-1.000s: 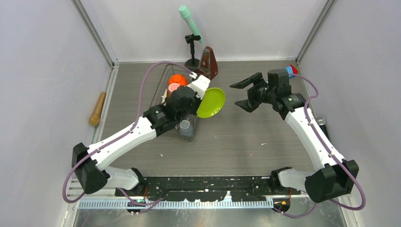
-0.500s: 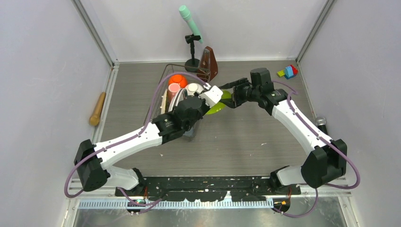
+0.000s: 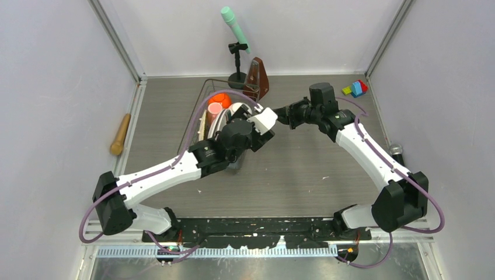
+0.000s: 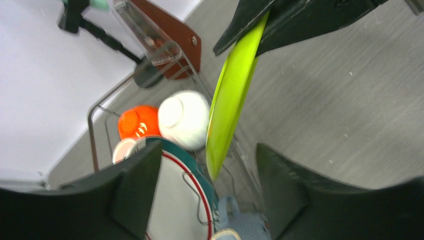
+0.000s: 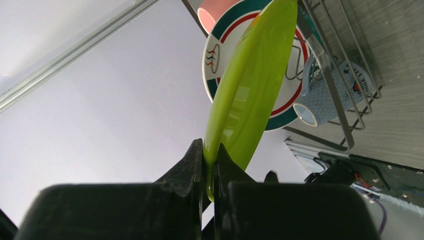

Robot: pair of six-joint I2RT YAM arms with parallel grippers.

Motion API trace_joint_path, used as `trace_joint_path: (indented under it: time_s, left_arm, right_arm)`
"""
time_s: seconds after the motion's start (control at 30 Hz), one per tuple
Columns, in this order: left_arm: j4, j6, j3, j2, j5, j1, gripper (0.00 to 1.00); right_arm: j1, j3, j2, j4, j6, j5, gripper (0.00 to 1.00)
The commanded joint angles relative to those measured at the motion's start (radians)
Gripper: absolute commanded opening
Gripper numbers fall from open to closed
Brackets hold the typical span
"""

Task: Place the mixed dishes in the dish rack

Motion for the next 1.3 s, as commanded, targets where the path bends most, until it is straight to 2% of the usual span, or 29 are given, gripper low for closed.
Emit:
trace_joint_path:
  time_s: [0.0, 0.1, 0.2, 0.27, 0.37, 0.47, 0.73, 0.97, 1.13, 1.27]
  left_arm:
    - [-0.188, -0.175, 0.142, -0.039, 0.05, -0.001, 0.83]
    - [-0.294, -0.255, 0.182, -0.092, 0.11, 0.005, 0.88]
    - [-0.419, -0.351, 0.232, -0.14, 0.201, 0.049, 0.91]
    - [-0.482, -0.411, 0.25, -0.171, 0.278, 0.104, 0.93]
    - [-0.546, -0.495, 0.251, -0.219, 0.396, 0.233, 0.94]
    - [-0.571, -0.541, 0.227, -0.269, 0.423, 0.346, 0.93]
    - [-0.605, -0.573, 0.166, -0.336, 0.41, 0.497, 0.93]
    - [-0.62, -0.559, 0.148, -0.364, 0.403, 0.546, 0.93]
    - [-0.619, -0.551, 0.137, -0.369, 0.403, 0.556, 0.93]
    - [-0.613, -0.547, 0.126, -0.375, 0.396, 0.557, 0.93]
  right_arm:
    - [0.001, 0.03, -0.001, 0.08, -0.112, 0.032, 0.0]
    - [0.001, 0.017, 0.017, 0.195, -0.192, -0.015, 0.0]
    - [0.005, -0.047, 0.043, 0.501, -0.208, -0.119, 0.0]
    - [0.012, -0.036, 0.086, 0.541, -0.237, -0.211, 0.0]
    - [0.05, 0.008, 0.165, 0.547, -0.266, -0.256, 0.0]
    - [0.107, 0.045, 0.22, 0.502, -0.313, -0.241, 0.0]
    - [0.189, 0.128, 0.31, 0.427, -0.361, -0.188, 0.0]
    - [0.214, 0.215, 0.312, 0.155, -0.509, -0.091, 0.0]
    - [0.215, 0.233, 0.296, 0.056, -0.565, -0.063, 0.0]
    - [0.217, 0.23, 0.303, 0.041, -0.581, -0.056, 0.0]
